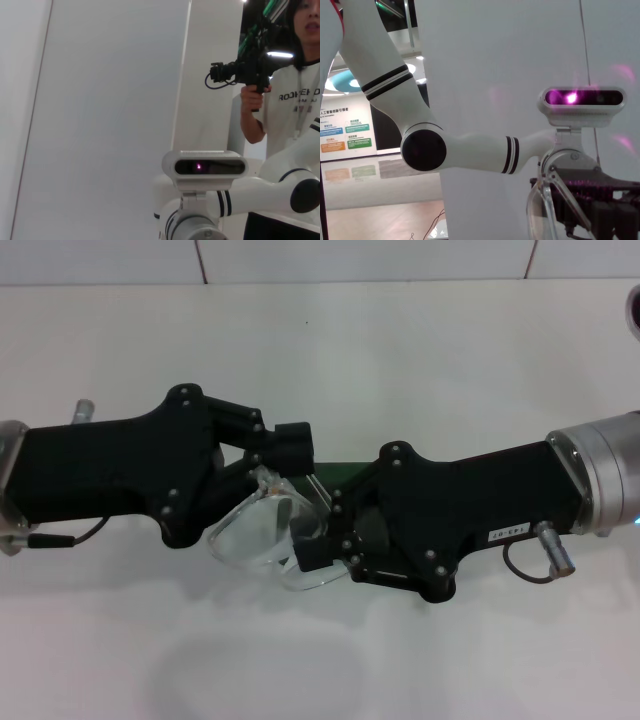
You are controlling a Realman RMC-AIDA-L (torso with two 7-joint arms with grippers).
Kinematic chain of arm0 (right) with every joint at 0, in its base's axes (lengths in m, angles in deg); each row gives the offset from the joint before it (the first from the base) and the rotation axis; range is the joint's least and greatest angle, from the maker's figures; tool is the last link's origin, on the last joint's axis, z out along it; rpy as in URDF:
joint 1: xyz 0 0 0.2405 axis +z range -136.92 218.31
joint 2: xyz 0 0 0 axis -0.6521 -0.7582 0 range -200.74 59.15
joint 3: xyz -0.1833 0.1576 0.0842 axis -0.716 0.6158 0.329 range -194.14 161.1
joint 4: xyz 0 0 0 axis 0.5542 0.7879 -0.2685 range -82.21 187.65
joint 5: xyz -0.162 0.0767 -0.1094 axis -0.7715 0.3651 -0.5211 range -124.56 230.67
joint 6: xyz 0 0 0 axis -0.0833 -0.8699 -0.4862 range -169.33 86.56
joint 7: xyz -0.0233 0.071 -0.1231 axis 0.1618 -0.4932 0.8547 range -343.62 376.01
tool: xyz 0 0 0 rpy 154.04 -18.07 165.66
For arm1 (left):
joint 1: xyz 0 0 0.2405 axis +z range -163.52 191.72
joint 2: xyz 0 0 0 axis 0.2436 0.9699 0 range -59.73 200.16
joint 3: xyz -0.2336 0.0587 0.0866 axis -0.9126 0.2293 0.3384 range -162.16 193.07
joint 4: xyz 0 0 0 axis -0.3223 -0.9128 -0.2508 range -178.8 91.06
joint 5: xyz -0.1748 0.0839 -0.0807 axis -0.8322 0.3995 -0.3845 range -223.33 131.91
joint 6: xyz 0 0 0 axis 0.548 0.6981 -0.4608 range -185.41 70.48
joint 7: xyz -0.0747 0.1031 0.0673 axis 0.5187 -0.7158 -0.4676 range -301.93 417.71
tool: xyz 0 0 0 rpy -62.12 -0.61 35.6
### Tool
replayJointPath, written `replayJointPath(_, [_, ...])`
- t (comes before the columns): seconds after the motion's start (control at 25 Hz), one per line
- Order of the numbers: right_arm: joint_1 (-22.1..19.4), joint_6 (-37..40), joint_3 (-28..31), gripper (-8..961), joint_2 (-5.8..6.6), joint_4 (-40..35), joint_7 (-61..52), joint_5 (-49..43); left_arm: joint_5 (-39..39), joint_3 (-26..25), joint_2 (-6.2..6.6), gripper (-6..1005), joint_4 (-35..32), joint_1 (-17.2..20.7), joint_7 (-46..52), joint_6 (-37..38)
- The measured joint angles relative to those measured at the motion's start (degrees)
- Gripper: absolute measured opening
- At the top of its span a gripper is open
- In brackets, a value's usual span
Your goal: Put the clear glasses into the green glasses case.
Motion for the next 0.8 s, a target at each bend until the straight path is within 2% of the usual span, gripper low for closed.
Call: replayJointPath(0.8, [0.1, -0.3, 0.0, 88, 0.0, 0.6, 0.4, 0.1, 1.4, 0.0, 0.25, 86, 0.6, -0.7, 0.4, 1.9])
